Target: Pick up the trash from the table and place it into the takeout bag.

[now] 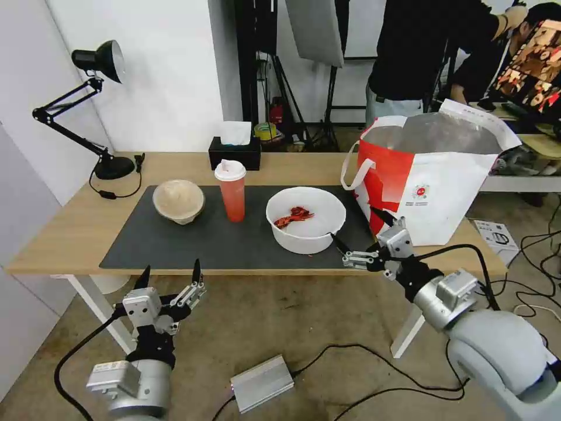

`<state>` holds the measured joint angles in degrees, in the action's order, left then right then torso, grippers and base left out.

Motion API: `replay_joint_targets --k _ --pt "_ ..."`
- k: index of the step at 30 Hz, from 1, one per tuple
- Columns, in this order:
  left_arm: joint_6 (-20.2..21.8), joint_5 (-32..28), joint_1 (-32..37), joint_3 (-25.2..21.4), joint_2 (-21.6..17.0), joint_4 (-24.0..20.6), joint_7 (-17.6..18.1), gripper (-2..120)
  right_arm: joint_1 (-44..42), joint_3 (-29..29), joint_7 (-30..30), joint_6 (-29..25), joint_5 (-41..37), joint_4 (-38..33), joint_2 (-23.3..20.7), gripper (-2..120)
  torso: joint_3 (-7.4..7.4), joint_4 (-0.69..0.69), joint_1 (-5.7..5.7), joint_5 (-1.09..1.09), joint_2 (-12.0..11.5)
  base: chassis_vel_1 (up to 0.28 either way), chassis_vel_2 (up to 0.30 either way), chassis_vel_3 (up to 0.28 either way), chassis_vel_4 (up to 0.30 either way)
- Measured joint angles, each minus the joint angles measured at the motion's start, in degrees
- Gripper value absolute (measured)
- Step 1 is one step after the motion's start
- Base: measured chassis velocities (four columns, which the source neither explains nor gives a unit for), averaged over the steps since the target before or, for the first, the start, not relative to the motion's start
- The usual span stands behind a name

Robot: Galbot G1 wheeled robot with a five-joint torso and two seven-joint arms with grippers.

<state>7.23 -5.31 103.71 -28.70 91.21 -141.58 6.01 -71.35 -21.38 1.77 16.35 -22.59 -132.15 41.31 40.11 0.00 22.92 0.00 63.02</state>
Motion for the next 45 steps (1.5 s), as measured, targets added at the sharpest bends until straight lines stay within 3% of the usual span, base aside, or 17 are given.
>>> replay_joint_targets --k 9,27,45 --pt "0.0 0.0 0.2 -0.5 0.0 -0.2 -0.2 100 11.2 7.6 1.9 0.5 -4.1 2.8 -4.3 100 0.0 0.01 0.0 0.0 0.0 0.0 0.0 0.0 0.0" --pt "-0.2 -0.1 1.2 -0.5 0.1 -0.8 -0.8 100 25.3 19.5 9.0 1.5 -2.1 9.0 -4.1 100 0.0 0.01 0.0 0.0 0.0 0.0 0.0 0.0 0.0" --pt "-0.4 0.1 2.1 -0.4 0.1 -1.3 -1.0 100 39.6 30.3 14.2 12.0 -1.1 12.6 -2.2 100 0.0 0.01 0.0 -0.01 0.0 0.0 0.0 0.0 0.0"
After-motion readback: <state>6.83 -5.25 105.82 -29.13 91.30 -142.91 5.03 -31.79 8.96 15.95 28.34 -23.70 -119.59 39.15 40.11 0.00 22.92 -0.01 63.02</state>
